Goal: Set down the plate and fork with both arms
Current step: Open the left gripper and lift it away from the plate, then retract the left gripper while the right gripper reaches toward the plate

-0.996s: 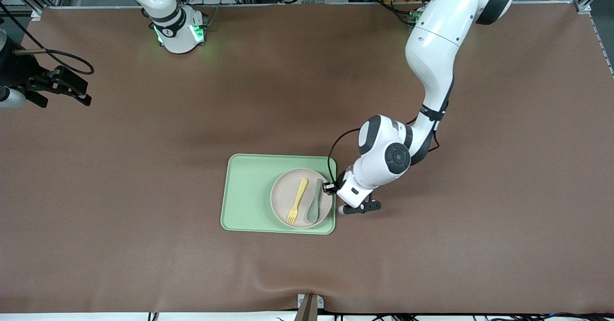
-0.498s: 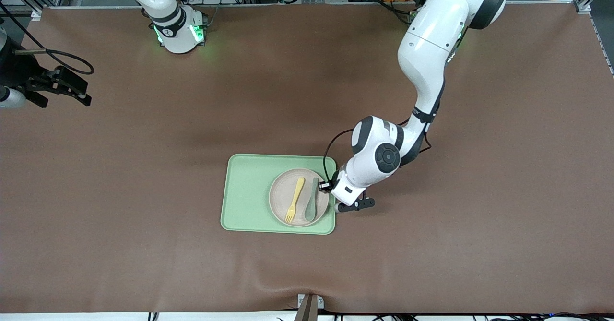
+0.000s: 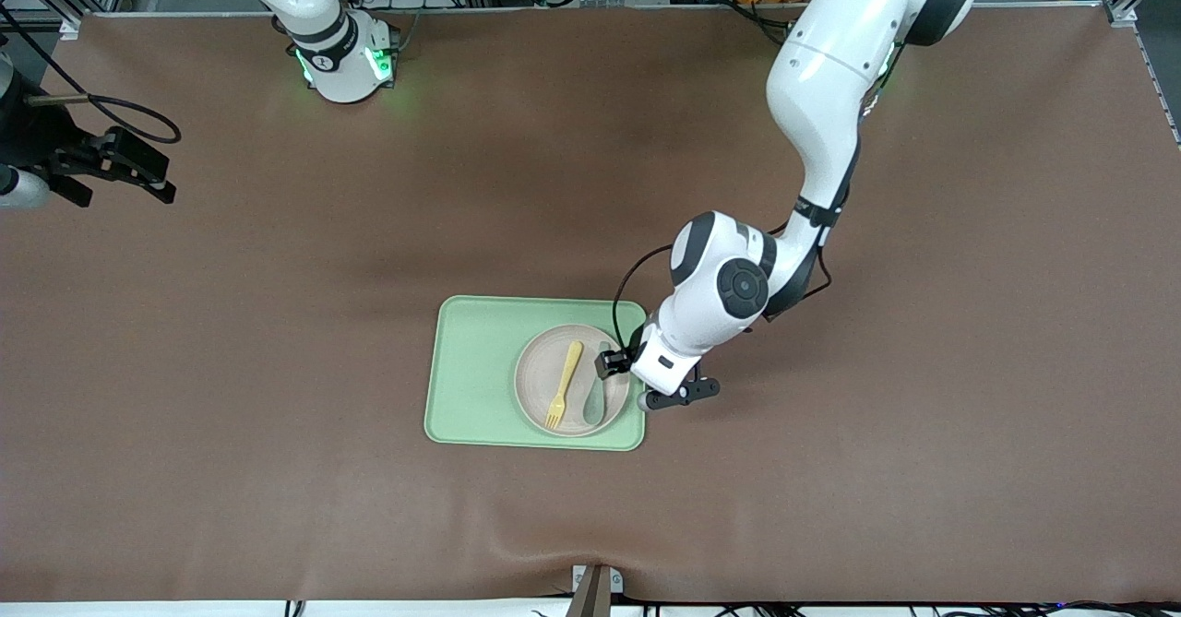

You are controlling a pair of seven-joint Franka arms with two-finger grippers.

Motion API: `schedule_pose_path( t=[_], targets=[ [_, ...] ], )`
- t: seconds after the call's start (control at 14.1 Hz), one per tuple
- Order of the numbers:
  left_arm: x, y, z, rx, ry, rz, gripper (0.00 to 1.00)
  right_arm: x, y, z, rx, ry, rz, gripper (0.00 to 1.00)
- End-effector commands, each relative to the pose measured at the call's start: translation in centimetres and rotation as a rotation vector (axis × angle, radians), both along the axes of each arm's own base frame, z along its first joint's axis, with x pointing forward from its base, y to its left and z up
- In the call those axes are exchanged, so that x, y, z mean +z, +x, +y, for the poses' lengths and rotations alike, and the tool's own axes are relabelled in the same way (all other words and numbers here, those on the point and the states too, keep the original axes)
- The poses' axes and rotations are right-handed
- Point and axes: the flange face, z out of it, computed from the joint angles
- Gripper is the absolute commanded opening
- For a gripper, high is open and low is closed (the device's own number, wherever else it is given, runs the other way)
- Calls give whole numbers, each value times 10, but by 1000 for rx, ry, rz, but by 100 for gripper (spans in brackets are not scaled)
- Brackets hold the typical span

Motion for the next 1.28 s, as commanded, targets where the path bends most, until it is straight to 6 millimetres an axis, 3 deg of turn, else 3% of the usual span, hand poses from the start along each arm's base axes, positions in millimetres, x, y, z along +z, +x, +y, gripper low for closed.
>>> schedule_pose_path(
  t=[0.0,0.21,0.5,0.57,0.71,0.92,1.14,1.21],
  targets=[
    [94,2,46,-20,85,31,100,-6,2,-2,3,7,11,100],
    [181,3,119,-10,147,80,100,-8,3,4,7,14,15,100],
    [256,-1,235,74,191,162,100,-21,12,32,51,16,26,100],
    [273,-8,250,79,245,147,100,-28,20,42,63,17,37,100],
    [300,-20,275,76,398,116,100,-38,43,65,33,56,50,100],
    [329,-29,338,85,428,120,100,-60,65,108,-2,75,72,100],
    [345,-36,389,13,420,111,100,-91,87,139,-6,87,48,100],
    [345,-37,394,3,421,119,100,-105,92,162,-48,93,38,100]
  ],
)
